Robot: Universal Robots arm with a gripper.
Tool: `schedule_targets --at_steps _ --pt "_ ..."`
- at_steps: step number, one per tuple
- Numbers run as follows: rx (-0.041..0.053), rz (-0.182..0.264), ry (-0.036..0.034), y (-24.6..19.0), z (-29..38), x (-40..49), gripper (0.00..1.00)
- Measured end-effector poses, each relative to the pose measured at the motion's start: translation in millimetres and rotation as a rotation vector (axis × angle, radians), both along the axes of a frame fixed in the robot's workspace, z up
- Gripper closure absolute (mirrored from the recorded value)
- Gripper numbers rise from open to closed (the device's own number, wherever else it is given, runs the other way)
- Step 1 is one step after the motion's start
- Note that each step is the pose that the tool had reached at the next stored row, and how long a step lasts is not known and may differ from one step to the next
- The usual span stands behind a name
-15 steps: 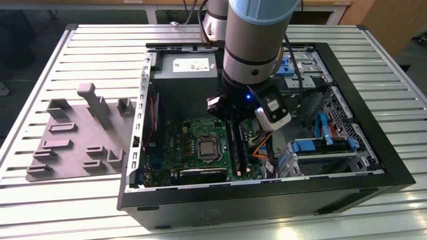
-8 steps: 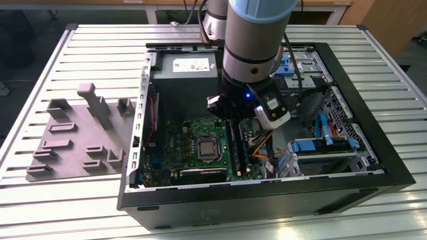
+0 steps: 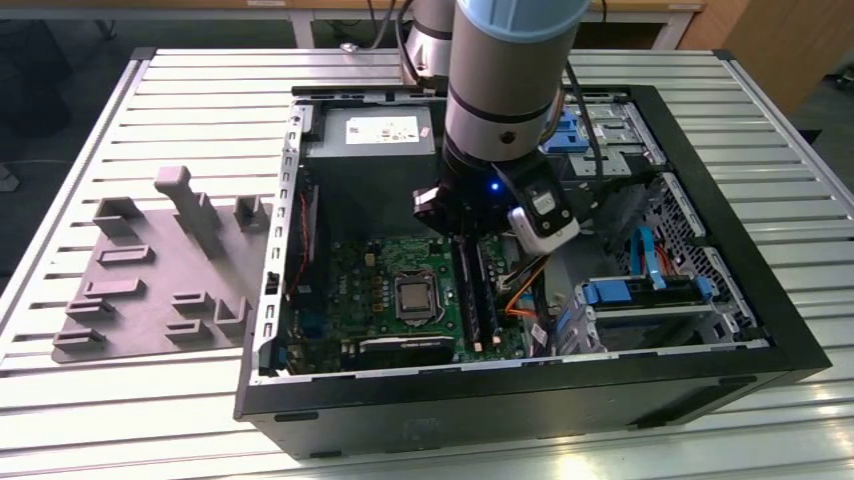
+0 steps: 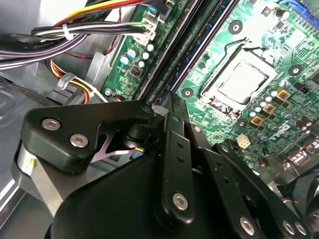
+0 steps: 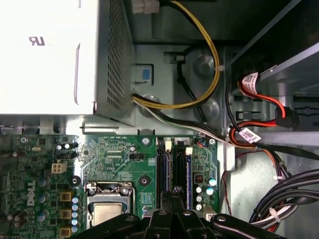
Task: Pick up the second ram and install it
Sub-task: 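Press down the second ram until it locks into place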
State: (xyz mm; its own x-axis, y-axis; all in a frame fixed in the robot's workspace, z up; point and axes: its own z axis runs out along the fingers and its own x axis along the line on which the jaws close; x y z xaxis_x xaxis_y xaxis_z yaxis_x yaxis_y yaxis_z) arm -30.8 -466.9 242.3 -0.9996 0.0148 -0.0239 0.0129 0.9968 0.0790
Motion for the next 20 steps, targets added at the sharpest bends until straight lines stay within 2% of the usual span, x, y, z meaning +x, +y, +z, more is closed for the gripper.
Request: schedule_targets --at_steps 20 --pt "0.0 0.0 0.0 11.4 -0.1 0.0 0.89"
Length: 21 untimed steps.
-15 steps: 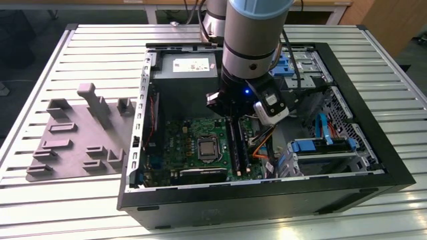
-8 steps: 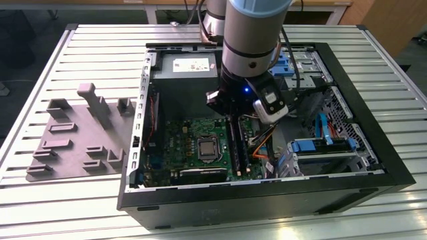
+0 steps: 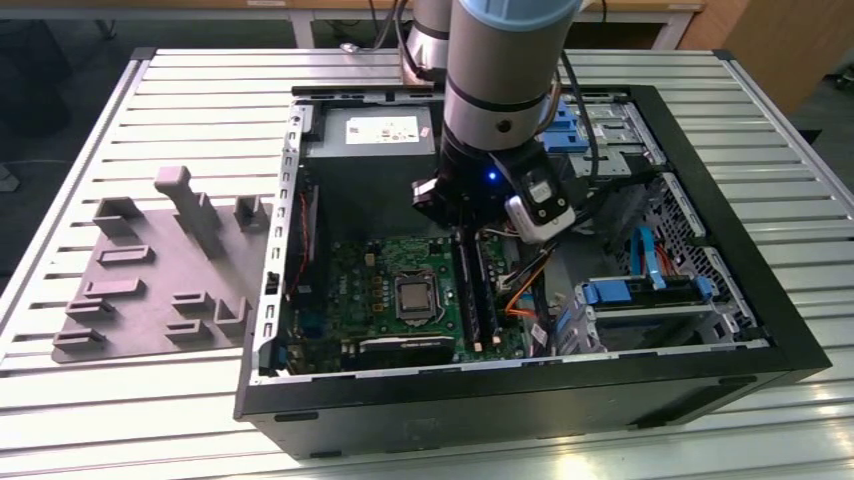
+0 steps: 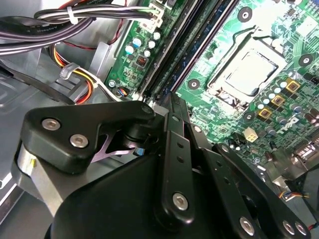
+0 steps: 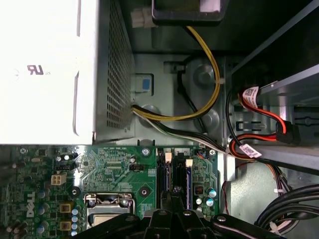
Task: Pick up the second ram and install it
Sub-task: 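Press down the second ram until it locks into place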
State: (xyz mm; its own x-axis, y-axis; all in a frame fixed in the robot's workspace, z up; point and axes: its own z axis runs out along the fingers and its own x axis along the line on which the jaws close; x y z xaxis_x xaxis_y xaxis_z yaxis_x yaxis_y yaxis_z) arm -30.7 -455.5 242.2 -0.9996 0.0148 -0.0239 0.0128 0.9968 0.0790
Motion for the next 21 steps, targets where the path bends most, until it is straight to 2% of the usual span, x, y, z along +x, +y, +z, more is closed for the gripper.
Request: schedule_targets --at_steps 6,21 --pt "0.0 0.0 0.0 2.3 0.0 0.0 0.89" --pt "-0.0001 0.0 0.0 2.5 -3.7 0.0 0.89"
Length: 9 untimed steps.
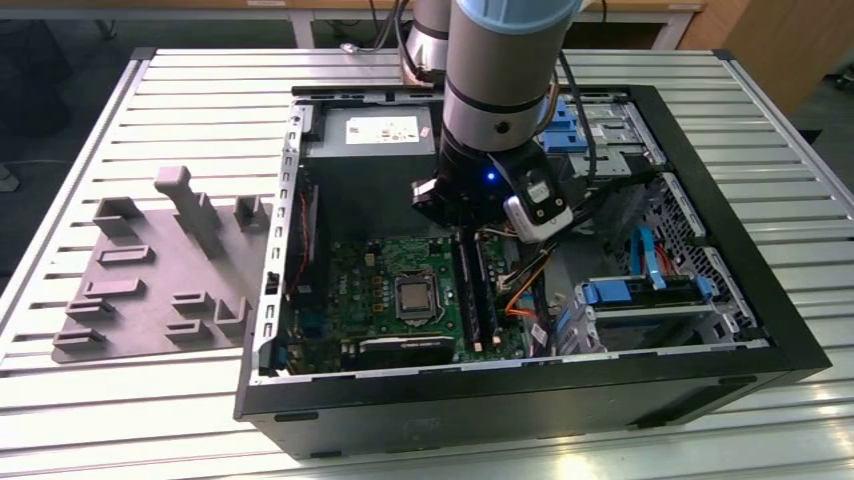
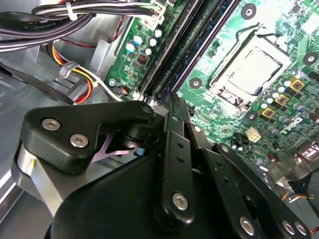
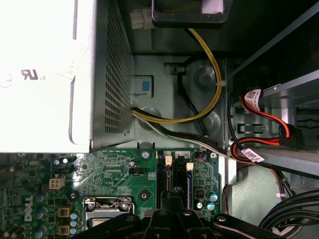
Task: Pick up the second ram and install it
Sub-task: 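Press down the second ram until it locks into place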
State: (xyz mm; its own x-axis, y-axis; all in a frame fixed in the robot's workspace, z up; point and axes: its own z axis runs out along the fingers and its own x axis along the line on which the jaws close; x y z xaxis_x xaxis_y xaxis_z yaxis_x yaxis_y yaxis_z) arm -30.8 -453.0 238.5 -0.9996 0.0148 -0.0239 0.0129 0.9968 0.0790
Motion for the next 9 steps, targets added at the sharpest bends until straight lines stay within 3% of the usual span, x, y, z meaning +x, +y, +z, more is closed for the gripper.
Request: schedule_targets --at_steps 9 --pt "0.0001 0.0 0.0 0.1 -2.0 0.0 0.89"
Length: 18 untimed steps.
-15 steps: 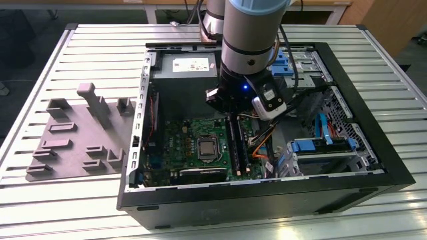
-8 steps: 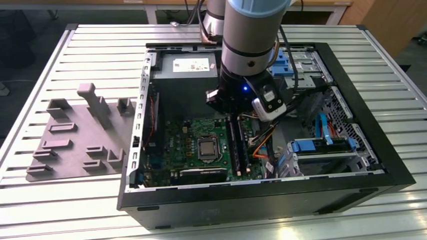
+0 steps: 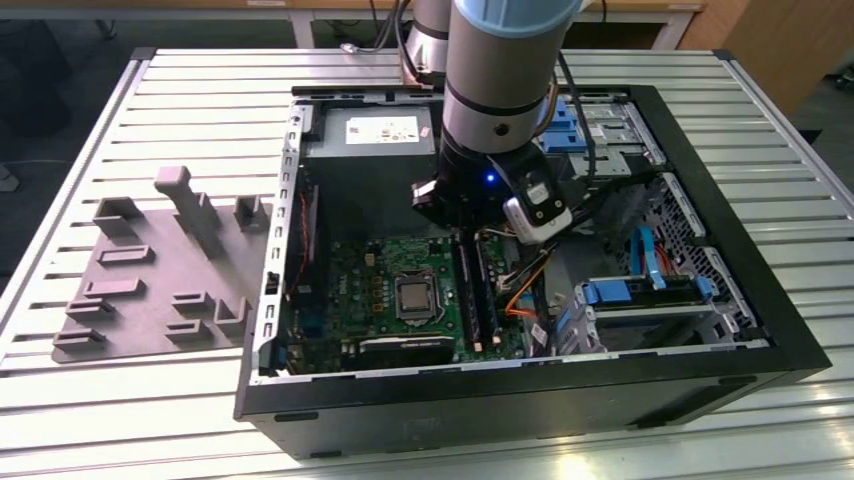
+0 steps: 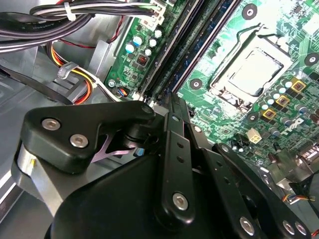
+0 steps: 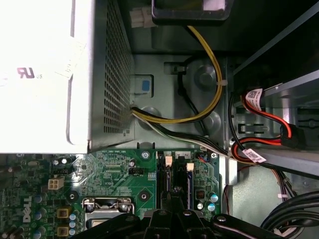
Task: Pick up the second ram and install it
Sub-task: 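Press down the second ram until it locks into place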
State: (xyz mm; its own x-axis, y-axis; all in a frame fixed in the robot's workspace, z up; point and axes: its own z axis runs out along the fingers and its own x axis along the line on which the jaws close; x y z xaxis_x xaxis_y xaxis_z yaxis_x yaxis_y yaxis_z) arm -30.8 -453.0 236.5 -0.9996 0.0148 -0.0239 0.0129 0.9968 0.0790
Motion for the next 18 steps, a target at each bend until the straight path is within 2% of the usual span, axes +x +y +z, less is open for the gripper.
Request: schedule_targets --at_steps 10,12,18 --pt "0.0001 0.0 0.0 2.1 -0.8 0.0 0.89" --pt "0.0 0.0 0.0 3.8 -1.1 0.0 0.89" --pt "-0.0001 0.0 0.0 4.1 -2.0 0.0 0.89"
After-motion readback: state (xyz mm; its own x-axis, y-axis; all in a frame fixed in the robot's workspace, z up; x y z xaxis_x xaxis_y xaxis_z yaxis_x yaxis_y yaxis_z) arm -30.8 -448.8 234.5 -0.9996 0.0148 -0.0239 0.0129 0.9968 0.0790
